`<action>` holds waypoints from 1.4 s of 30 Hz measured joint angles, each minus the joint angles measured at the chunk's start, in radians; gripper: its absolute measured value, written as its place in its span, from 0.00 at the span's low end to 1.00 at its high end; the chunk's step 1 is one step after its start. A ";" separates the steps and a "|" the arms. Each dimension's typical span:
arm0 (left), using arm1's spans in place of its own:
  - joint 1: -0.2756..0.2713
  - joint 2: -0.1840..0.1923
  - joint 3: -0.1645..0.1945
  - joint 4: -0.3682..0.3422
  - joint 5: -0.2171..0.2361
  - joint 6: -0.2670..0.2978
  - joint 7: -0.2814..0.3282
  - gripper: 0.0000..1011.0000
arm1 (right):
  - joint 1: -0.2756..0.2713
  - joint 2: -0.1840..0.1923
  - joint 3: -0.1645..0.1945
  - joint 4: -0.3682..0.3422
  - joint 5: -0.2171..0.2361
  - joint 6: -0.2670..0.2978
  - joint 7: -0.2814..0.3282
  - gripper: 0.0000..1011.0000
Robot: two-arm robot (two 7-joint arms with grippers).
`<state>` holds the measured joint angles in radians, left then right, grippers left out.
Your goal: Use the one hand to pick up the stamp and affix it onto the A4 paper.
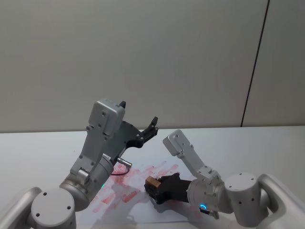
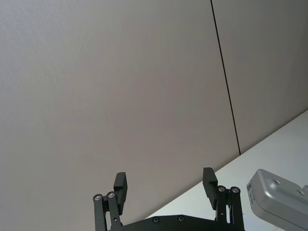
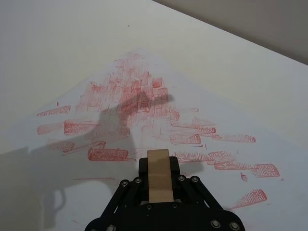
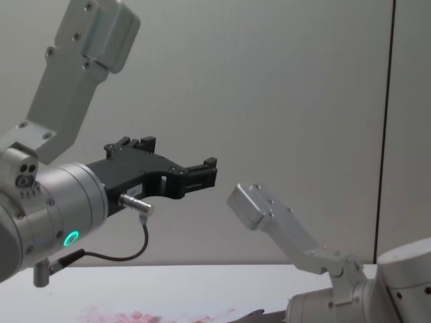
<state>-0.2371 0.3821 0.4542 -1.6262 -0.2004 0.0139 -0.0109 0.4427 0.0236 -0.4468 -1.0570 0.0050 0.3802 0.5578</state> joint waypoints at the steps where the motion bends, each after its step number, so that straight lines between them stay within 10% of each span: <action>1: 0.000 0.000 0.000 0.000 0.000 0.000 0.000 0.99 | 0.001 0.000 -0.001 0.003 -0.002 -0.001 0.001 0.22; 21: 0.000 0.000 0.000 0.000 0.000 0.000 0.000 0.99 | -0.032 0.036 0.030 -0.144 0.076 -0.061 -0.008 0.22; 42: 0.000 0.000 0.000 0.000 0.000 0.000 0.000 0.99 | -0.162 0.212 0.162 -0.401 0.171 -0.026 -0.126 0.22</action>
<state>-0.2371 0.3821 0.4542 -1.6262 -0.2004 0.0139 -0.0109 0.2811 0.2361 -0.2846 -1.4582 0.1760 0.3540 0.4320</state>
